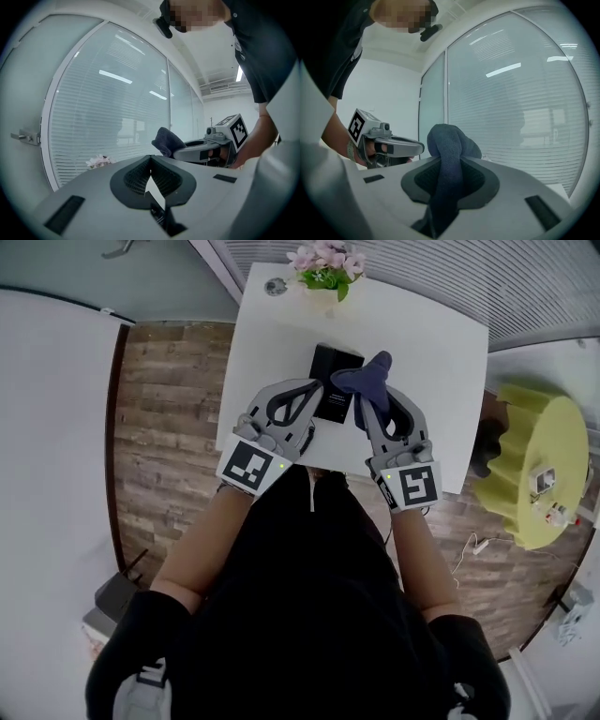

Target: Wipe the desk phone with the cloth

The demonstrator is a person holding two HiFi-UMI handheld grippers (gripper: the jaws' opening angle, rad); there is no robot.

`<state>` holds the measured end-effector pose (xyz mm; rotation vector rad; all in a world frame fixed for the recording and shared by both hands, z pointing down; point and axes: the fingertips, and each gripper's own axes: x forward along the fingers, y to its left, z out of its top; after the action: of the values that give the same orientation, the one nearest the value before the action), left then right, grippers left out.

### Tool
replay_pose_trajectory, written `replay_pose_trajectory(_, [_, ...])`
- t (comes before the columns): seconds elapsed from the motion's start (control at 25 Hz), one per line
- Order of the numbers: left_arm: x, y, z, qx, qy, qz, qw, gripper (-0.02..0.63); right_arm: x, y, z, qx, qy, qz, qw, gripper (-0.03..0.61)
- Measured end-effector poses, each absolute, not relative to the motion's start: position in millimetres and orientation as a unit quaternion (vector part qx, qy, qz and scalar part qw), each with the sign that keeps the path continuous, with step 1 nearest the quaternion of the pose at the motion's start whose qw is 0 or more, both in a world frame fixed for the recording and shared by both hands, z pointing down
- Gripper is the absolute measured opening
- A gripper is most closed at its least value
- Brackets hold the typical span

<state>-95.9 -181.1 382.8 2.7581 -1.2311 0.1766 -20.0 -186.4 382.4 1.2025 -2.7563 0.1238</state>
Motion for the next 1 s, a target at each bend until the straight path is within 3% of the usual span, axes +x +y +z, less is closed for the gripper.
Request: replay_pose_trajectory(1.0, [-104, -259, 513, 0.924, -0.339, 0.124, 0.128, 0.011, -30, -271, 541, 0.493, -0.849, 0.102, 0.161, 0.097])
